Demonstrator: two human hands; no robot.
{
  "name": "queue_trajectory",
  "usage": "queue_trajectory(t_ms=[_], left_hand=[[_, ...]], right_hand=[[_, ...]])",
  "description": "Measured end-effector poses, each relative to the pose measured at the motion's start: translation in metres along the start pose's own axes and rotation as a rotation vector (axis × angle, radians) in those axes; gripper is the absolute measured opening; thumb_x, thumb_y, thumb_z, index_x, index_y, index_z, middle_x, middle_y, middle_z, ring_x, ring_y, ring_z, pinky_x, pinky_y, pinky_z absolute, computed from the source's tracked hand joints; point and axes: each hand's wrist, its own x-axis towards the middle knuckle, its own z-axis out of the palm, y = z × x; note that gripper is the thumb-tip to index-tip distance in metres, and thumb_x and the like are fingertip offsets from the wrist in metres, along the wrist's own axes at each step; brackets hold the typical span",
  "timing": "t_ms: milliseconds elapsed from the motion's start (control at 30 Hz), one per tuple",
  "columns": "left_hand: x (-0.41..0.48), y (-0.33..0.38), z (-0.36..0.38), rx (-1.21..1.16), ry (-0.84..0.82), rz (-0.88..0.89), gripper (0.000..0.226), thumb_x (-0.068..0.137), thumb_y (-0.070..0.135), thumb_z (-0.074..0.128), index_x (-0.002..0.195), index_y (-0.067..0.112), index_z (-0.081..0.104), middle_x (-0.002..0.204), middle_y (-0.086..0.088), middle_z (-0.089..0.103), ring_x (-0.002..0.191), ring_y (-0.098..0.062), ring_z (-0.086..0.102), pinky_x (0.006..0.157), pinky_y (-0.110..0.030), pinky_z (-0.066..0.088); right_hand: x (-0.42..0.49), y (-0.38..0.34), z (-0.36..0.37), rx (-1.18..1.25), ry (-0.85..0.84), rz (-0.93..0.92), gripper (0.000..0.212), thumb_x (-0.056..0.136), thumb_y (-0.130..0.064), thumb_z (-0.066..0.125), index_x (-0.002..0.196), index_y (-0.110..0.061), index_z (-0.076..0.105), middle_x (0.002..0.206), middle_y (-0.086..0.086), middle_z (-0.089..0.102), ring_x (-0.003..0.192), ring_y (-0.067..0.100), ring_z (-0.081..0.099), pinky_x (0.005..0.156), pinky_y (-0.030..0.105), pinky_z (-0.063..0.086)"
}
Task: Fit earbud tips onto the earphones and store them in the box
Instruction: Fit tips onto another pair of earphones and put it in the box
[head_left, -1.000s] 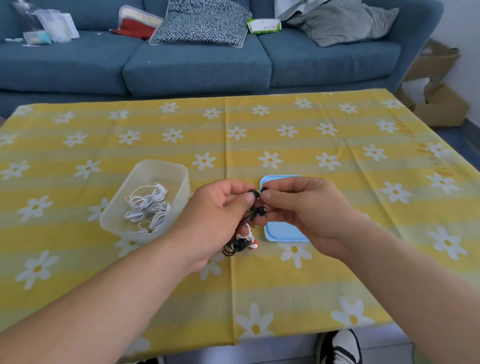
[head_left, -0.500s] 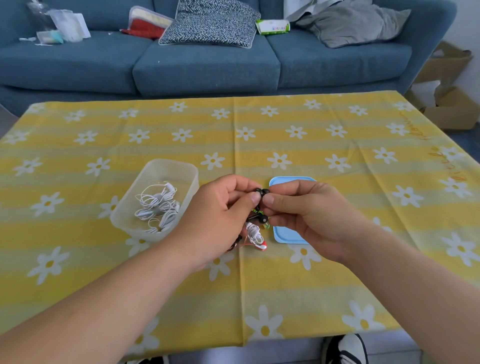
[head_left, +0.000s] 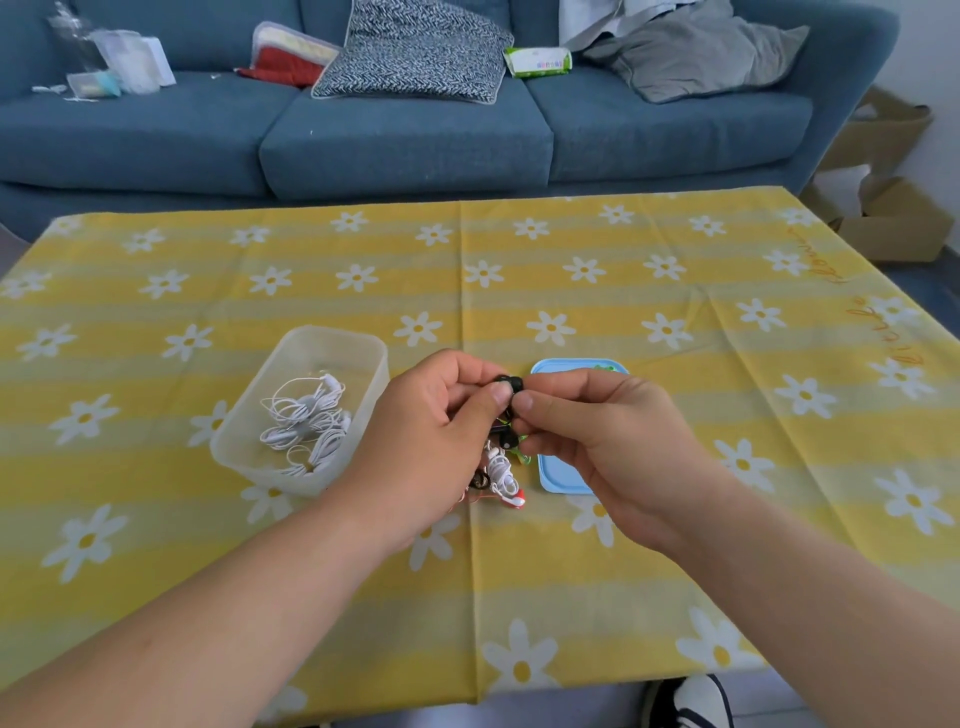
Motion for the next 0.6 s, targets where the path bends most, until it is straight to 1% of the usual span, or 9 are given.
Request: queue_trajectory(t_ms=[133, 233, 333, 400, 433, 500, 533, 600], left_hand=[[-0.0001, -0.0007, 0.0010, -0.024, 0.014, -0.014, 0.006, 0.100, 0.015, 0.064, 0.103, 0.017, 0.069, 0.079, -0.001, 0.079, 0.053, -0.009, 0.062, 0.054, -0.026, 0.052], [0.0025, 0.0016, 0.0017, -0.064, 0.023, -0.053, 0.007, 0.100, 0.015, 0.065, 0.105, 0.017, 0.069, 0.085, -0.003, 0.080, 0.056, -0.012, 0.064, 0.059, -0.030, 0.055], [0.0049, 0.0029, 0.0033, -0.130, 0.017, -0.124, 0.009, 0.099, 0.013, 0.065, 0.107, 0.015, 0.069, 0.087, -0.005, 0.080, 0.056, -0.011, 0.065, 0.060, -0.029, 0.056], [0.0062, 0.0015, 0.0043, -0.155, 0.011, -0.151, 0.011, 0.099, 0.013, 0.065, 0.110, 0.012, 0.068, 0.088, -0.007, 0.080, 0.058, -0.017, 0.063, 0.062, -0.033, 0.056], [0.0070, 0.0008, 0.0050, -0.156, 0.008, -0.152, 0.012, 0.099, 0.014, 0.066, 0.111, 0.012, 0.068, 0.089, -0.008, 0.080, 0.060, -0.021, 0.062, 0.063, -0.034, 0.056], [0.0078, -0.0007, 0.0059, -0.153, 0.006, -0.148, 0.014, 0.099, 0.014, 0.066, 0.113, 0.013, 0.068, 0.090, -0.009, 0.080, 0.063, -0.023, 0.063, 0.066, -0.037, 0.056], [0.0080, -0.0006, 0.0058, -0.151, 0.001, -0.142, 0.016, 0.099, 0.014, 0.066, 0.114, 0.016, 0.068, 0.090, -0.009, 0.080, 0.064, -0.023, 0.063, 0.067, -0.037, 0.056], [0.0076, 0.0006, 0.0043, -0.134, -0.027, -0.127, 0.022, 0.100, 0.015, 0.064, 0.119, 0.026, 0.068, 0.091, -0.009, 0.079, 0.064, -0.021, 0.064, 0.069, -0.036, 0.057]], right_hand=[[-0.0027, 0.0003, 0.0032, -0.003, 0.002, 0.009, 0.011, 0.087, 0.000, 0.074, 0.097, 0.002, 0.078, 0.078, 0.013, 0.071, 0.072, 0.022, 0.064, 0.069, 0.029, 0.057], [-0.0025, -0.0021, 0.0042, -0.034, 0.026, 0.009, 0.011, 0.091, -0.004, 0.070, 0.099, -0.002, 0.078, 0.077, 0.005, 0.072, 0.073, 0.020, 0.061, 0.069, 0.032, 0.057], [0.0008, -0.0025, 0.0026, -0.162, 0.093, -0.046, 0.014, 0.093, -0.001, 0.068, 0.098, -0.008, 0.078, 0.073, 0.001, 0.072, 0.070, 0.020, 0.063, 0.072, 0.037, 0.061], [0.0023, -0.0027, 0.0011, -0.243, 0.113, -0.088, 0.017, 0.093, -0.002, 0.067, 0.096, -0.013, 0.079, 0.076, 0.002, 0.074, 0.069, 0.019, 0.067, 0.078, 0.040, 0.061], [0.0027, -0.0026, 0.0002, -0.273, 0.114, -0.103, 0.019, 0.094, -0.002, 0.066, 0.096, -0.015, 0.079, 0.078, 0.001, 0.075, 0.070, 0.018, 0.068, 0.078, 0.040, 0.062], [0.0017, -0.0019, -0.0008, -0.321, 0.102, -0.114, 0.025, 0.095, 0.000, 0.063, 0.097, -0.020, 0.078, 0.080, -0.001, 0.077, 0.072, 0.014, 0.070, 0.072, 0.032, 0.061], [0.0007, -0.0017, -0.0006, -0.344, 0.094, -0.117, 0.029, 0.096, 0.000, 0.061, 0.097, -0.023, 0.078, 0.082, -0.003, 0.077, 0.073, 0.011, 0.070, 0.070, 0.029, 0.060], [-0.0012, -0.0021, -0.0006, -0.395, 0.086, -0.112, 0.035, 0.096, 0.000, 0.059, 0.097, -0.029, 0.078, 0.090, 0.001, 0.077, 0.076, 0.011, 0.070, 0.071, 0.029, 0.061]])
